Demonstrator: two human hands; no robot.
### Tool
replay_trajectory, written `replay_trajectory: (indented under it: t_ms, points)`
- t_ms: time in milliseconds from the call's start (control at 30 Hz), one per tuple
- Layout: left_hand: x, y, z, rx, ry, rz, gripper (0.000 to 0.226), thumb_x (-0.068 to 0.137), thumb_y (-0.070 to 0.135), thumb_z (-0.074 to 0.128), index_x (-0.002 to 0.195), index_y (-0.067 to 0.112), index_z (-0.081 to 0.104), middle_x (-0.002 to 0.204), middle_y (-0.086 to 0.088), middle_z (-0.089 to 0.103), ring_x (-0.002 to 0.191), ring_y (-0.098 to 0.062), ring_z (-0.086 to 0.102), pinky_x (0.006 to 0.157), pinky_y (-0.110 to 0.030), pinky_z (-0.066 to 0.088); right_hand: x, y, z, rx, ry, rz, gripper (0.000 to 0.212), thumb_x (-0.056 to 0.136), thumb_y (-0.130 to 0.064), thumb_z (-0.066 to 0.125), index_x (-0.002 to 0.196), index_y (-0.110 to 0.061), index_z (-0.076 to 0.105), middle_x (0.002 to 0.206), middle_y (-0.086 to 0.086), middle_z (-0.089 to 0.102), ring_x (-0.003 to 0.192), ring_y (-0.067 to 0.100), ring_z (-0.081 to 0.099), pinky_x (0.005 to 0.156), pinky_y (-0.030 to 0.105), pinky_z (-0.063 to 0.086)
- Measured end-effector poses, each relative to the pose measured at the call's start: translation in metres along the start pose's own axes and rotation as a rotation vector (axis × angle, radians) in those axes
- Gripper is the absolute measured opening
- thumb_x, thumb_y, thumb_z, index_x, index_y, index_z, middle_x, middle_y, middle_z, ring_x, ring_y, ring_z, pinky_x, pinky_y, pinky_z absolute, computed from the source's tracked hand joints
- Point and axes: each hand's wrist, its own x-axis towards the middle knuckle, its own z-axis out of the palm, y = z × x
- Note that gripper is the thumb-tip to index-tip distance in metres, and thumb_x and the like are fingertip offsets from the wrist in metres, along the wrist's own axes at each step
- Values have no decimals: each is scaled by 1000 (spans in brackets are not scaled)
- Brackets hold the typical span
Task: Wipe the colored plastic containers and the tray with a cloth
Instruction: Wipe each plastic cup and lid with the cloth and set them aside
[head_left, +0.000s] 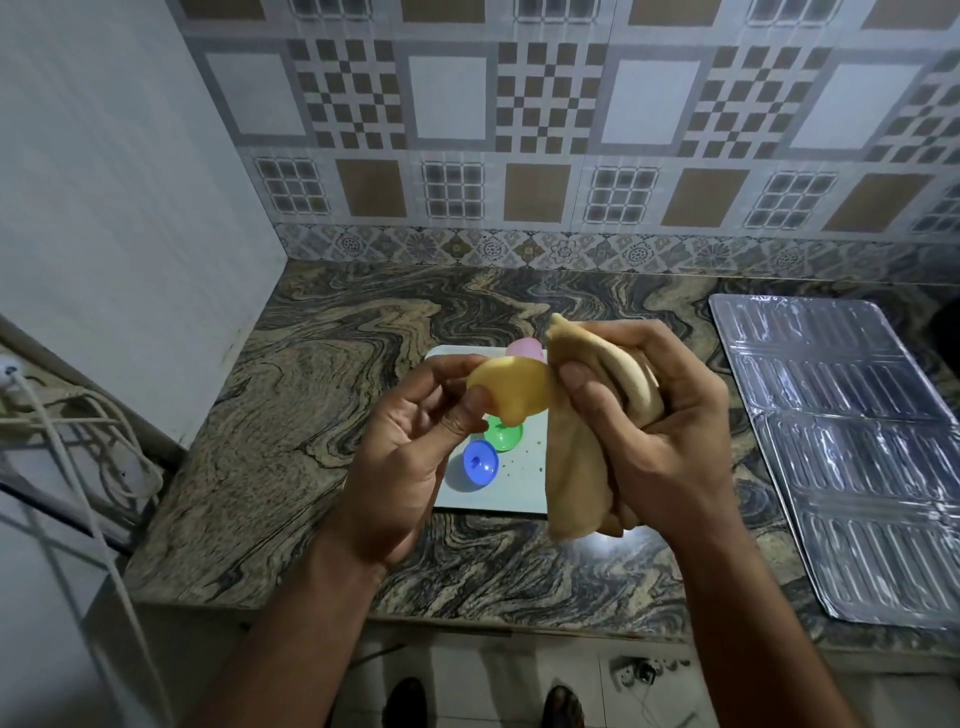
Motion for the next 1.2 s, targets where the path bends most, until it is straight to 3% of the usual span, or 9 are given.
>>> replay_trajectory:
  t_ms: [133,300,367,433,500,600,833,1000,1200]
  points:
    - [-1,2,6,-208,-58,-20,16,83,26,74,97,27,80,112,1,79,104,-10,73,95,-24,57,3,-4,8,-1,-37,-37,16,92,-8,74,107,-10,72,94,-9,75,84,3,70,75,20,53]
    - [0,-9,-4,-555,30,-156,37,73,21,88,107,23,73,111,-3,79,97,-15,78,85,-29,62,-9,8,7,-21,-77,29,16,89,-1,74,105,-6,72,95,-5,76,84,3,69,75,17,52]
    - [0,-11,-8,-623,49,-182,49,68,19,95,110,22,70,112,-5,78,96,-17,78,85,-32,63,-14,12,5,-27,-65,50,18,89,5,74,106,-1,72,97,-6,78,86,3,70,77,18,53]
    - [0,-11,-9,-615,79,-194,42,69,17,92,106,22,75,110,-5,79,94,-19,78,83,-32,64,-13,13,4,-11,-9,54,21,88,5,76,105,-6,73,96,-9,77,86,2,70,77,17,53]
    - [0,-11,-5,-553,123,-225,18,79,17,76,95,25,81,104,-3,80,88,-18,78,78,-31,64,-8,10,3,25,52,39,20,87,-3,79,105,-8,72,96,-8,77,85,2,70,75,17,54]
    - [-2,-14,-2,-378,146,-228,24,86,17,61,84,27,82,97,1,80,84,-13,76,75,-27,63,4,1,3,50,59,21,27,84,-8,82,109,-8,71,98,-9,77,87,4,71,76,19,55]
    - [-1,-2,-5,92,149,11,28,92,19,71,119,18,71,118,-6,77,104,-17,74,89,-35,61,11,6,7,111,-20,188,31,79,-3,85,107,-5,73,96,2,77,84,7,71,74,21,56]
    - [-5,-5,-11,361,107,196,29,87,6,79,114,5,67,118,-4,77,106,-23,77,87,-37,64,0,20,21,340,101,411,36,76,-11,82,107,2,70,96,17,70,82,22,64,67,28,56]
    - [-5,-15,-26,477,198,180,22,87,14,79,108,9,74,110,2,81,99,-16,79,84,-29,63,-6,29,33,262,77,400,30,82,-12,80,105,4,69,92,6,71,79,9,67,66,20,56]
